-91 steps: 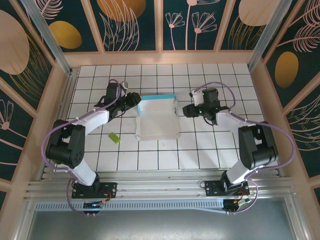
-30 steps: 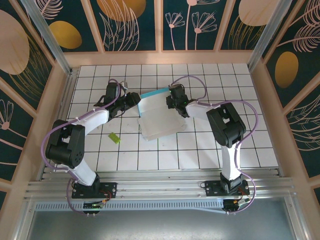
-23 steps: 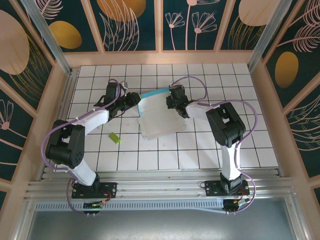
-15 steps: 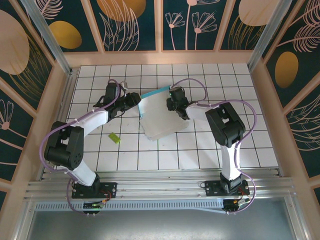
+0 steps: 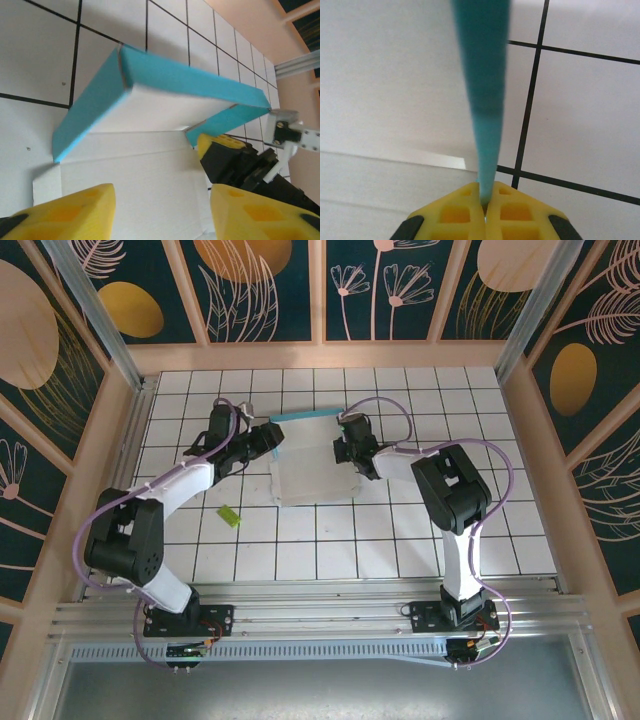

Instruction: Fold the paper box

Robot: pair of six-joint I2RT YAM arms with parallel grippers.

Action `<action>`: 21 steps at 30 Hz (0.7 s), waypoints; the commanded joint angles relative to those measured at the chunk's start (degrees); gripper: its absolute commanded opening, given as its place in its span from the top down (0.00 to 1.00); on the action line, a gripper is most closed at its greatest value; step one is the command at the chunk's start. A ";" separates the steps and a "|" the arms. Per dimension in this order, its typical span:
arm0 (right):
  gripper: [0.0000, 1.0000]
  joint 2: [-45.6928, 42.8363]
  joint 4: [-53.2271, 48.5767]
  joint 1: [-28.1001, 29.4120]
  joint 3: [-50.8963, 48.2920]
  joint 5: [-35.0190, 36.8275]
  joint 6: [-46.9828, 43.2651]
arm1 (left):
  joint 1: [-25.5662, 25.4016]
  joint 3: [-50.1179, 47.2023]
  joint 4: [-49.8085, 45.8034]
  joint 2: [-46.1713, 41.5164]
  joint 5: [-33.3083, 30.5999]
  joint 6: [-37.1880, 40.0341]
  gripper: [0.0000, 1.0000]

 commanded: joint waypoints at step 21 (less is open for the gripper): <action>1.00 -29.89 -43.07 5.64 5.77 19.29 -92.75 | -0.27 -5.92 -5.98 -32.99 -10.45 7.11 0.17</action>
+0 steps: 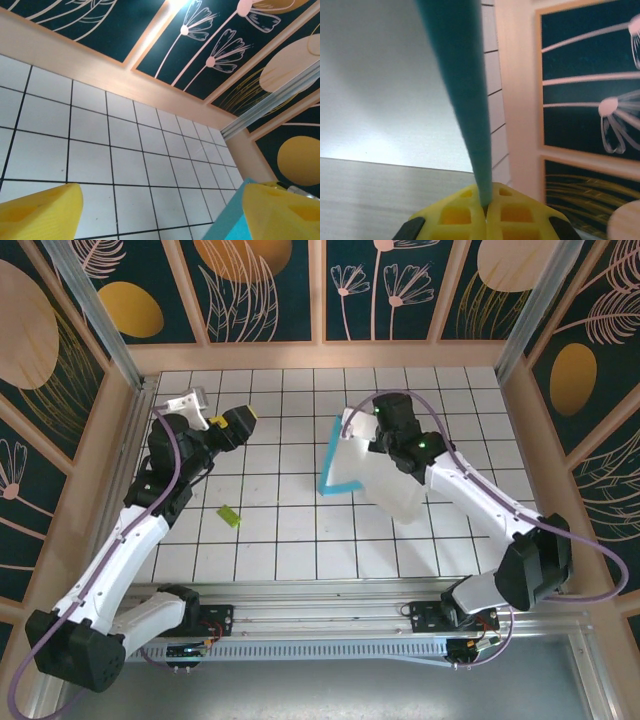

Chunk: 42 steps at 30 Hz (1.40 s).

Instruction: Fold the paper box

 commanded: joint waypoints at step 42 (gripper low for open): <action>0.01 -37.32 -22.66 35.07 -28.67 -4.58 157.52 | -13.09 -8.53 -22.03 -16.74 25.27 48.44 0.01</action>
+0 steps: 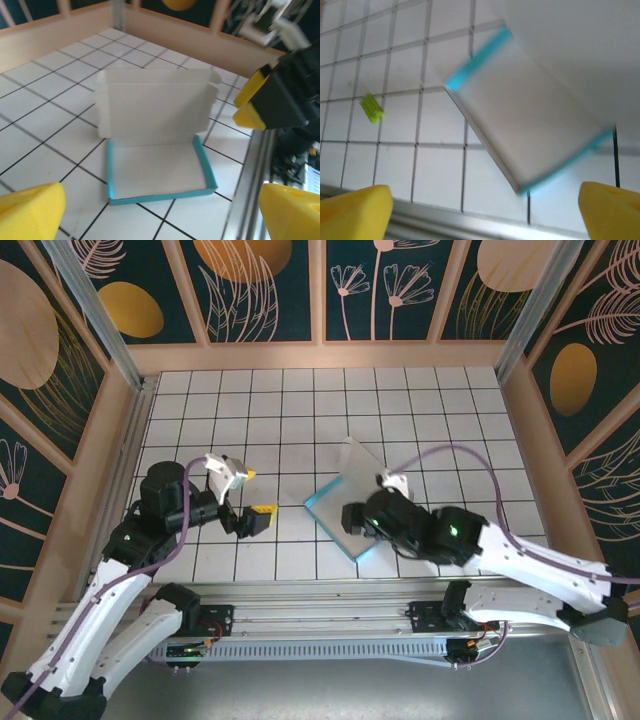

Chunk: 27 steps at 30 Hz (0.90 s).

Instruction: Fold the paper box

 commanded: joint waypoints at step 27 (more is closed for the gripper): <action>0.59 15.00 28.60 -16.59 -22.36 -6.38 22.50 | -17.27 -0.93 12.76 17.63 -27.77 -2.95 0.01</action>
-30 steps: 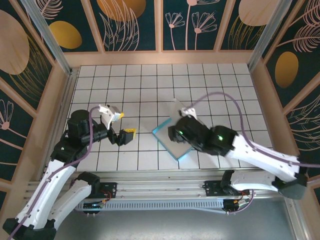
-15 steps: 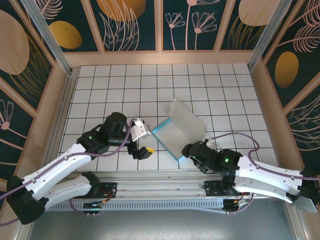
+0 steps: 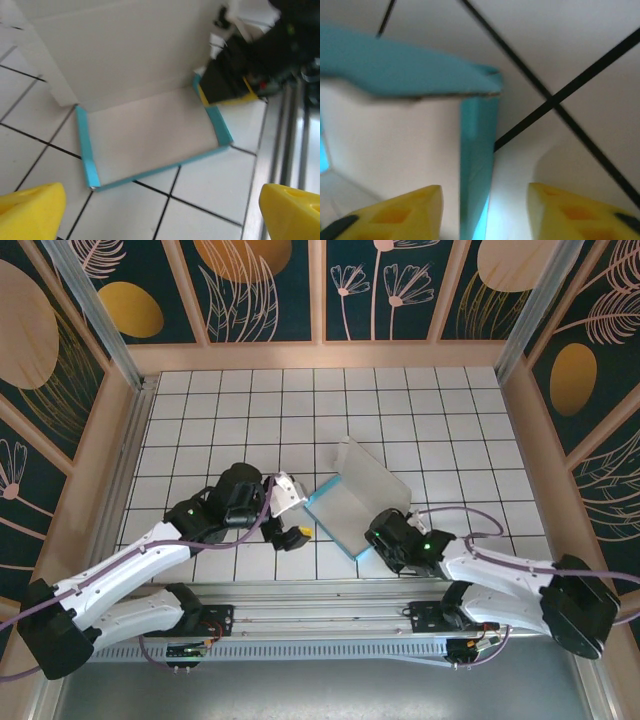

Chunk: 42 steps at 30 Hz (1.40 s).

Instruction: Fold the paper box

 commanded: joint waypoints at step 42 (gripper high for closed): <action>0.28 20.19 7.15 -25.61 30.33 -14.01 -55.33 | 17.22 22.44 1.02 47.50 -30.22 -42.82 0.49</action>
